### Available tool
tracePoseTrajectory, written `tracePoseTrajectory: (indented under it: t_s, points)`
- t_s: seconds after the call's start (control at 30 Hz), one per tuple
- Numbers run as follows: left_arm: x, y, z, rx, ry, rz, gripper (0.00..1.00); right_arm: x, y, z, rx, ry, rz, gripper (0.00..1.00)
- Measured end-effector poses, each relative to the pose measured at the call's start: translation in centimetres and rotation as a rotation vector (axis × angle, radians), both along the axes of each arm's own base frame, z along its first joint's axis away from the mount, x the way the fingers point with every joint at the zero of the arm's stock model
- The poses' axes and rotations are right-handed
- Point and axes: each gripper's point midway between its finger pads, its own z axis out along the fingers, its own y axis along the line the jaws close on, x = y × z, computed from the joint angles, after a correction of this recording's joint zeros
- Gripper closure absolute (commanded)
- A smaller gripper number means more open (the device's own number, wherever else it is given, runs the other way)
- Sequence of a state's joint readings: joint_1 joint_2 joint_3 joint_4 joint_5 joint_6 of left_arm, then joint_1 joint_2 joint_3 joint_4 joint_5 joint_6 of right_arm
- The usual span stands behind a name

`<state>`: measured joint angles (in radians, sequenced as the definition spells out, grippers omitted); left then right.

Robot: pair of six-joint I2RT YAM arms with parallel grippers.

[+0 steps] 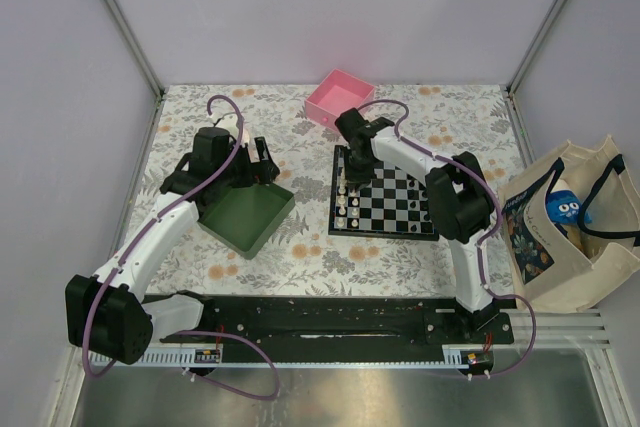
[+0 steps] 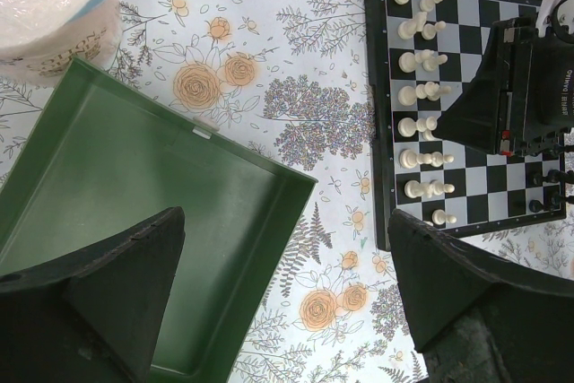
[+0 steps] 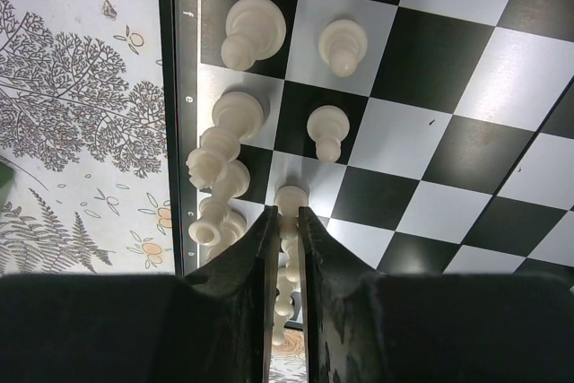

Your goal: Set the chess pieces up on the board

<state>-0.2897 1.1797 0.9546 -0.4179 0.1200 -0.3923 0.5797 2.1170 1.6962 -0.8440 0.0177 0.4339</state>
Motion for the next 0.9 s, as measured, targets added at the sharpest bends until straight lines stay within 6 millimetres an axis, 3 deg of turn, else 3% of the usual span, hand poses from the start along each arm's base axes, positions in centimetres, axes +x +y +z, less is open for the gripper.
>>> tracePoseTrajectory:
  t_s: [0.9]
  points:
    - [-0.10,0.04,-0.11,0.002,0.006,0.000,0.01,0.65,-0.95,-0.02,-0.013,-0.009,-0.018,0.77]
